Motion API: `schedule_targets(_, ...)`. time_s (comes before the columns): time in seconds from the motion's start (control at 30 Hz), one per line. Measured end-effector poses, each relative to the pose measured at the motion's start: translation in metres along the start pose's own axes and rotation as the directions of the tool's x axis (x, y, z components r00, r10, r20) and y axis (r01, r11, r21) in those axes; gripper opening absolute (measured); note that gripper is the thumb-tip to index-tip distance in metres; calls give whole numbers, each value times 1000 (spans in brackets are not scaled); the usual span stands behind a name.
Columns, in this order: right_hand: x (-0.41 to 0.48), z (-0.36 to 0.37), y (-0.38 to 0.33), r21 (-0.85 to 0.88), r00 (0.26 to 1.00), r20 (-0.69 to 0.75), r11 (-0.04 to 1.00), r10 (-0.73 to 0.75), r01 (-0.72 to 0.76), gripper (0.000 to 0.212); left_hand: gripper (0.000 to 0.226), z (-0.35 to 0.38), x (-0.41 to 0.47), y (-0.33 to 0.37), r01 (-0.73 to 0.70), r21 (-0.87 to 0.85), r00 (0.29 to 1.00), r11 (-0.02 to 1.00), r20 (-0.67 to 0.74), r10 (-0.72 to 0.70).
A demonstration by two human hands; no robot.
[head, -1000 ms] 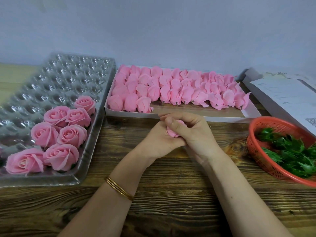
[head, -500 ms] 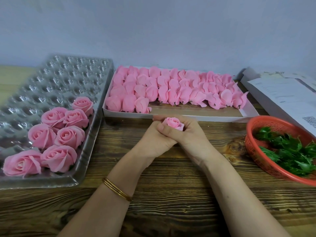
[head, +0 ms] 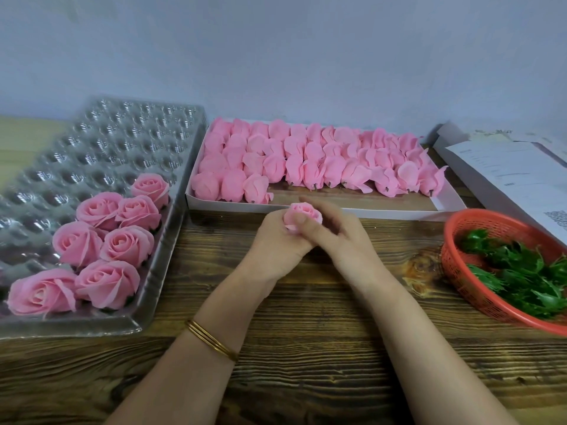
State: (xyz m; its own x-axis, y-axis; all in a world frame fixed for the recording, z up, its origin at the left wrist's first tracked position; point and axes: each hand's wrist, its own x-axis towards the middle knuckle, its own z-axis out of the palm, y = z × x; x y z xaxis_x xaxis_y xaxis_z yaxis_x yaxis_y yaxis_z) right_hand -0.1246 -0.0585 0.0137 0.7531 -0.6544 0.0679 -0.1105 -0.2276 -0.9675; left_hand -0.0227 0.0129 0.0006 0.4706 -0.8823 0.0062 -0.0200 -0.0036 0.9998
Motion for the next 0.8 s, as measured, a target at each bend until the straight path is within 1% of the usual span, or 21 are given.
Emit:
schedule_targets(0.07, 0, 0, -2, 116, 995, -100, 993, -11, 22, 53, 6, 0, 0, 0, -25, -44, 999, 999, -48, 23)
schedule_targets(0.1, 0, 2, -3, 156, 987, -157, 987, -24, 48, 49, 10, 0, 0, -1, -42, -34, 997, 999, -62, 40)
schedule_targets(0.17, -1, 8, -4, 133, 968, -240, 986, -68, 102, 48, 13, 3, 0, -2, -45, 24, 996, 999, -73, 47)
schedule_targets(0.2, -2, 12, -4, 96, 961, -261, 988, -93, 122, 46, 9, 5, 0, -2, -46, 61, 995, 997, -81, 51)
schedule_targets(0.23, -2, 16, -3, 57, 954, -273, 988, -123, 144, 43, 10, 7, 0, -2, -58, 103, 994, 993, -89, 67)
schedule_targets(0.3, -3, 22, -2, -32, 936, -287, 979, -204, 204, 30, 16, 11, -1, -2, -69, 169, 990, 983, -107, 88)
schedule_targets(0.37, -2, 25, -1, -86, 925, -289, 969, -248, 233, 22, 23, 11, -2, -2, -76, 228, 986, 971, -125, 107)
schedule_targets(0.43, -2, 26, 0, -81, 931, -272, 970, -242, 229, 20, 26, 10, -3, -2, -81, 251, 983, 964, -137, 119)
schedule_targets(0.53, -1, 27, 2, -79, 945, -243, 975, -221, 208, 17, 12, 8, -1, -4, -67, 289, 982, 955, -148, 114)
schedule_targets(0.57, -1, 28, 3, -79, 950, -232, 977, -211, 198, 16, 11, 8, -1, -4, -64, 301, 982, 951, -152, 114)
schedule_targets(0.67, -2, 29, 4, -65, 957, -213, 980, -195, 185, 11, 10, 7, -1, -3, -53, 326, 981, 944, -160, 110)
schedule_targets(0.73, -2, 29, 4, -78, 960, -204, 980, -193, 181, 4, 12, 7, -1, -3, -59, 328, 980, 943, -161, 118)
schedule_targets(0.8, -4, 28, 3, -111, 962, -189, 977, -200, 181, 14, 20, 7, -1, -3, -64, 330, 980, 942, -157, 121)
